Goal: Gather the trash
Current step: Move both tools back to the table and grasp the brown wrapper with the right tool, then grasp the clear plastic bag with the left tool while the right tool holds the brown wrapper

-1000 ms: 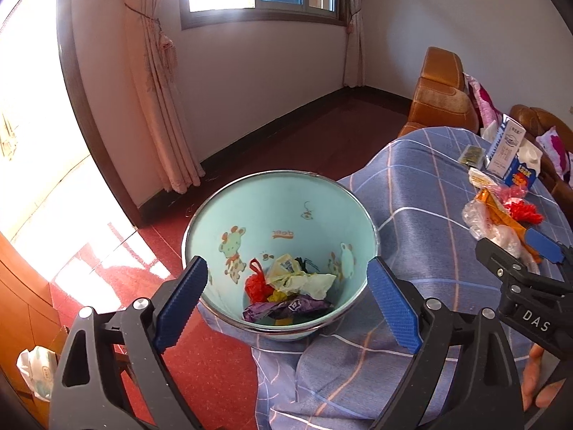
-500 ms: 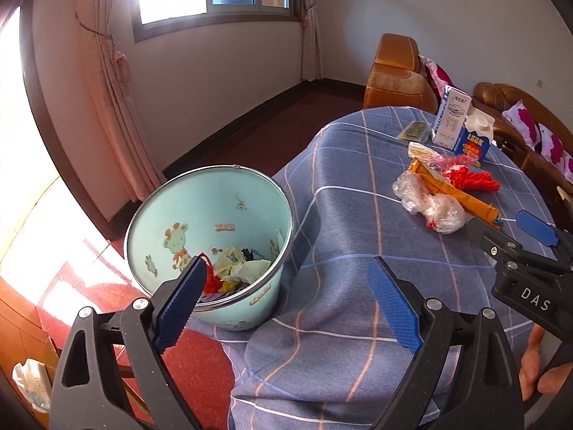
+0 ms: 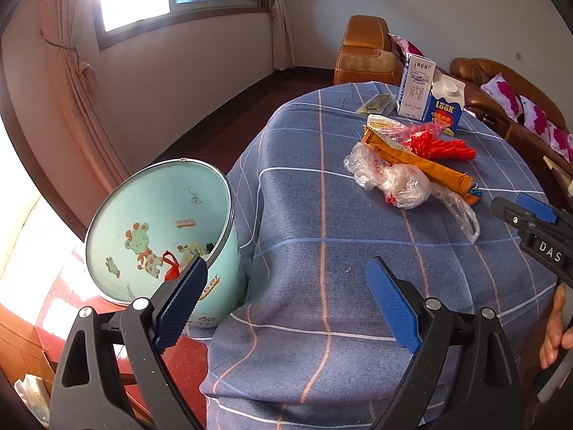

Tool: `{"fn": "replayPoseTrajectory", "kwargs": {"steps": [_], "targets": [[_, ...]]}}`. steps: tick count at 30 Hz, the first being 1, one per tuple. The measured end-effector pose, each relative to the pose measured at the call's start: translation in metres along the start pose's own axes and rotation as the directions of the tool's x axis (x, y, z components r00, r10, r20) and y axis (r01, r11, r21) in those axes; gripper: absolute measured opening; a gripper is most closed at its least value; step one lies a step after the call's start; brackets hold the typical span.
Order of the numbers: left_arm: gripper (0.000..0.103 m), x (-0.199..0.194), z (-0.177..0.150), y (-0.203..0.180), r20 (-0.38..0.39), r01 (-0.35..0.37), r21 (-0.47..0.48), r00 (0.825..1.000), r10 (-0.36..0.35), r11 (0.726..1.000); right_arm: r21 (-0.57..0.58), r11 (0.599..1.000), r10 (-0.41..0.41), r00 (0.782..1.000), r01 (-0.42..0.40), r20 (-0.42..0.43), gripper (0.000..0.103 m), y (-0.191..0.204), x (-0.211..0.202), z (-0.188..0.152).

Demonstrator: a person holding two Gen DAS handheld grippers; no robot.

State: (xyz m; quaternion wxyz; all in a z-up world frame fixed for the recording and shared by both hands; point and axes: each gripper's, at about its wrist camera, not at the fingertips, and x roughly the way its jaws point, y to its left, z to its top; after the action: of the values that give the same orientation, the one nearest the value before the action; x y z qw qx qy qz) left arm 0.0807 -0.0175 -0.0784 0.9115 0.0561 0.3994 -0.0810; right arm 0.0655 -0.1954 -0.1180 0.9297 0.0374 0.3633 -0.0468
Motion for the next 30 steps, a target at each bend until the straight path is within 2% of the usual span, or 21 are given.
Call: {"fn": "replayPoseTrajectory", "kwargs": {"steps": [5,11,14,17,21,26,30], "targets": [[0.088,0.005,0.004,-0.003,-0.007,-0.008,0.003,1.0,0.008,1.0,-0.055,0.998,0.022,1.0,-0.022,-0.007,0.057,-0.002,0.017,0.016],[0.088,0.012,0.01,-0.005,-0.019,-0.013,-0.002,1.0,0.013,1.0,-0.147,0.985,0.087,0.995,-0.095,-0.058,0.056,0.014,0.047,0.032],[0.088,0.016,0.014,-0.008,-0.025,-0.016,-0.003,1.0,0.016,1.0,-0.19,0.976,0.095,0.993,-0.107,-0.073,0.049,0.023,0.062,0.039],[0.088,0.018,0.017,-0.01,-0.026,-0.017,0.0,1.0,0.017,1.0,-0.224,0.962,0.13,0.983,-0.157,-0.128,0.042,0.031,0.078,0.042],[0.088,0.023,0.022,-0.013,-0.031,-0.015,-0.001,0.999,0.015,1.0,-0.243,0.948,0.167,0.971,-0.206,-0.173,0.023,0.035,0.087,0.041],[0.088,0.03,0.03,-0.02,-0.03,0.007,0.003,1.0,-0.007,1.0,-0.186,0.95,0.226,0.964,-0.25,-0.137,0.016,0.025,0.073,0.044],[0.087,0.032,0.039,-0.032,-0.015,0.034,0.008,0.999,-0.034,0.999,-0.124,0.96,0.247,0.968,-0.251,-0.047,0.016,0.003,0.04,0.052]]}}
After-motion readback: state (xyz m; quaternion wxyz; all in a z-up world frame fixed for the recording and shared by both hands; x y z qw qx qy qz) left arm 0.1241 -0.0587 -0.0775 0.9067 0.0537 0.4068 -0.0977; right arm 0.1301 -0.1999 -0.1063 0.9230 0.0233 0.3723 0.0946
